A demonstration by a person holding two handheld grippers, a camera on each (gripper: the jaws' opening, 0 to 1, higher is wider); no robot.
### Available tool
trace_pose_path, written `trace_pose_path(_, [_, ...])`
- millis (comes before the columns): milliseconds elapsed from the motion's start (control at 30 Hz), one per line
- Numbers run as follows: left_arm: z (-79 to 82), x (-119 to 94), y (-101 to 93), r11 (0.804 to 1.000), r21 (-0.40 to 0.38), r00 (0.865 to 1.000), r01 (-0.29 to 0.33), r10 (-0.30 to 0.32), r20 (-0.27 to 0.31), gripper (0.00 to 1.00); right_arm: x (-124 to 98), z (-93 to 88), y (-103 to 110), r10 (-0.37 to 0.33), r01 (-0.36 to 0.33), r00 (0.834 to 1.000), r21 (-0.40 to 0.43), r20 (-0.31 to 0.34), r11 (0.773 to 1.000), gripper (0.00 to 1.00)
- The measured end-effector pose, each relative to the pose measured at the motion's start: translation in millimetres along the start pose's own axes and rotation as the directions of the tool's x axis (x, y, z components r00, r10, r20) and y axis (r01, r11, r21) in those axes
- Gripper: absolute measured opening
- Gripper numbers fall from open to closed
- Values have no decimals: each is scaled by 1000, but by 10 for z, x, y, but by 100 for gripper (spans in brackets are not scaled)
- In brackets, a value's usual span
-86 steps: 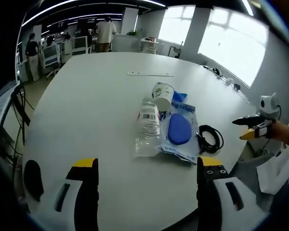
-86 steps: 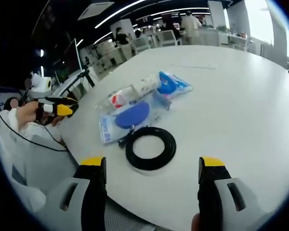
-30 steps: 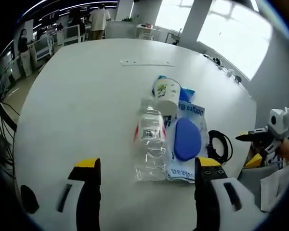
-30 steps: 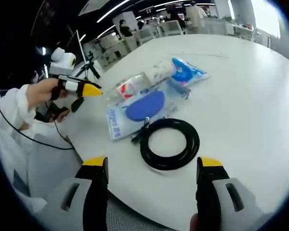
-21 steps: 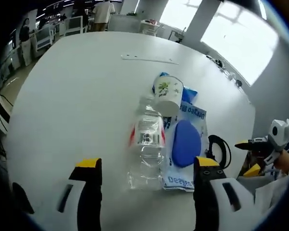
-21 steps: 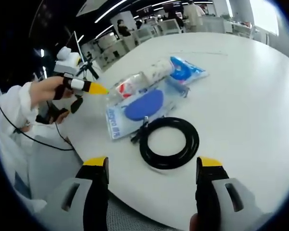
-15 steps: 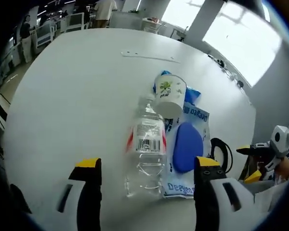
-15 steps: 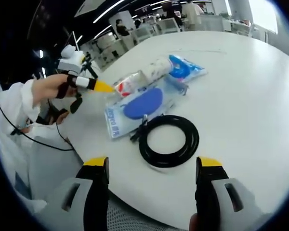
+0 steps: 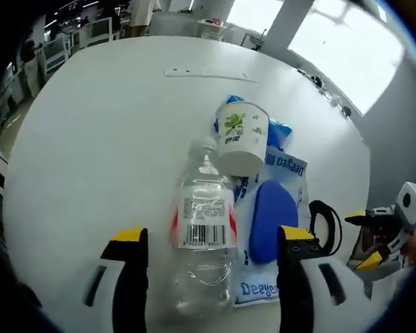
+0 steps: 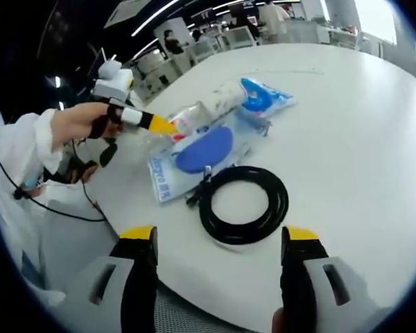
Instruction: Arrange the tabletop items into an orderly group along one side of the table until the central work area is clear of visible clutter.
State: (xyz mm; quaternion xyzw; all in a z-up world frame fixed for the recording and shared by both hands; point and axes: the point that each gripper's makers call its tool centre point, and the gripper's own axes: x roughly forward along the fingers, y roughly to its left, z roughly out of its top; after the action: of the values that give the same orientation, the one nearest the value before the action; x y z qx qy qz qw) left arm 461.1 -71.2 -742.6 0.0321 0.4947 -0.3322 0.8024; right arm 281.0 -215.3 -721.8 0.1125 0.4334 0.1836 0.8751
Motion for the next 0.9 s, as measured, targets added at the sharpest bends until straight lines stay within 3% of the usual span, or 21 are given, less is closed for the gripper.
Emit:
trace_pose_path(200, [-27,51,0,1000,-4,1000,-11,11,0,76,-76,3,-134,-30,28,999,41,30,999,69])
trace_pose_path(467, [-23,126,115,996,-38,997,-80,81,16,70,-139,-80,-211,-46,42,998,94,42,995,69])
trace_pose_path(733, [-9,139,175,990,34,991,-135,135,2,61,-182,14,-239,-36,4,991,237,131,971,66])
trace_pose_path(900, [-8,162,182,984,90,988,-157,157,4,60,-234,105,-267,-36,-30,980,325,196,945,65])
